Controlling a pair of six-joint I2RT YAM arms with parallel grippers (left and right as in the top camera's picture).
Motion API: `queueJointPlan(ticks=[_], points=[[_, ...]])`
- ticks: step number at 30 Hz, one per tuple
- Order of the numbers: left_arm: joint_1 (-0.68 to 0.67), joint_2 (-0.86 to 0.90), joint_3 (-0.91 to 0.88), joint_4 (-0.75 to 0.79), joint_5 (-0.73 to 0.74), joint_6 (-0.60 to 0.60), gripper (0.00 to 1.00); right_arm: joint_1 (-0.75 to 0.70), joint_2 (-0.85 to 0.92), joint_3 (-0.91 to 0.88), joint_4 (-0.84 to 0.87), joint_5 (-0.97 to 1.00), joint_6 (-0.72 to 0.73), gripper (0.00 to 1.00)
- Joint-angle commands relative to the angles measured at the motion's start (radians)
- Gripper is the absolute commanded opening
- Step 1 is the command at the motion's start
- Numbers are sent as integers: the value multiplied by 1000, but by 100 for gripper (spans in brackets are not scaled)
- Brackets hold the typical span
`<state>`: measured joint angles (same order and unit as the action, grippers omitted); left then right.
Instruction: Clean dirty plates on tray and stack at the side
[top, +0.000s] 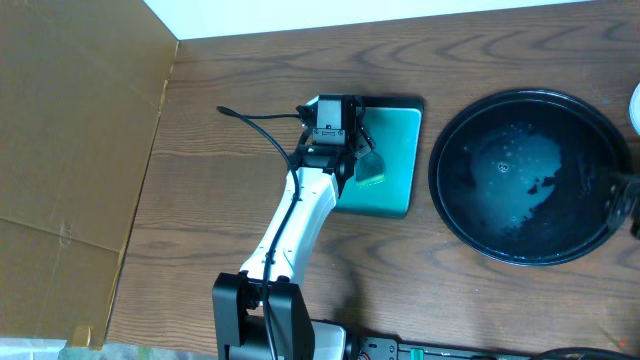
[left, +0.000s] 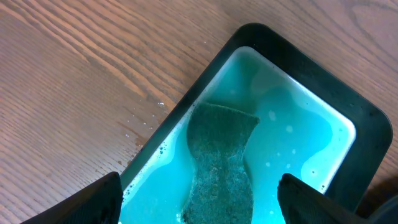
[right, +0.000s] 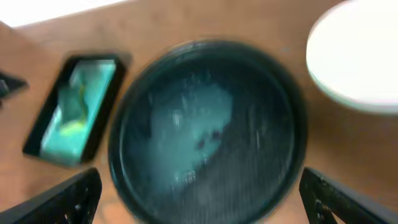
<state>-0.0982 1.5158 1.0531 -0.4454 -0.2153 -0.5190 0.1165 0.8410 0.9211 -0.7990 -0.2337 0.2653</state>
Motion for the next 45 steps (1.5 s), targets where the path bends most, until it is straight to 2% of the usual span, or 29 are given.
queueJointPlan(ticks=[1, 7, 11, 16, 23, 27, 36, 45], points=[[3, -1, -2, -3, -9, 6, 80, 9, -24, -11, -73, 20, -8, 99], [3, -1, -2, -3, -9, 6, 80, 9, -23, -22, -89, 23, -93, 99], [3, -1, -2, -3, -9, 6, 80, 17, -43, -89, 0, 23, -145, 99], [3, -1, -2, -3, -9, 6, 80, 23, -143, -323, 312, -27, -277, 99], [3, -1, -2, -3, -9, 6, 81, 20, -391, -742, 877, -48, -326, 99], [3, -1, -2, -3, -9, 6, 80, 20, -501, -871, 1020, -47, -327, 99], [3, -1, -2, -3, -9, 6, 81, 20, -645, -916, 967, -17, -335, 99], [3, -1, -2, -3, -9, 6, 80, 7, -819, -916, 737, 33, -334, 99]])
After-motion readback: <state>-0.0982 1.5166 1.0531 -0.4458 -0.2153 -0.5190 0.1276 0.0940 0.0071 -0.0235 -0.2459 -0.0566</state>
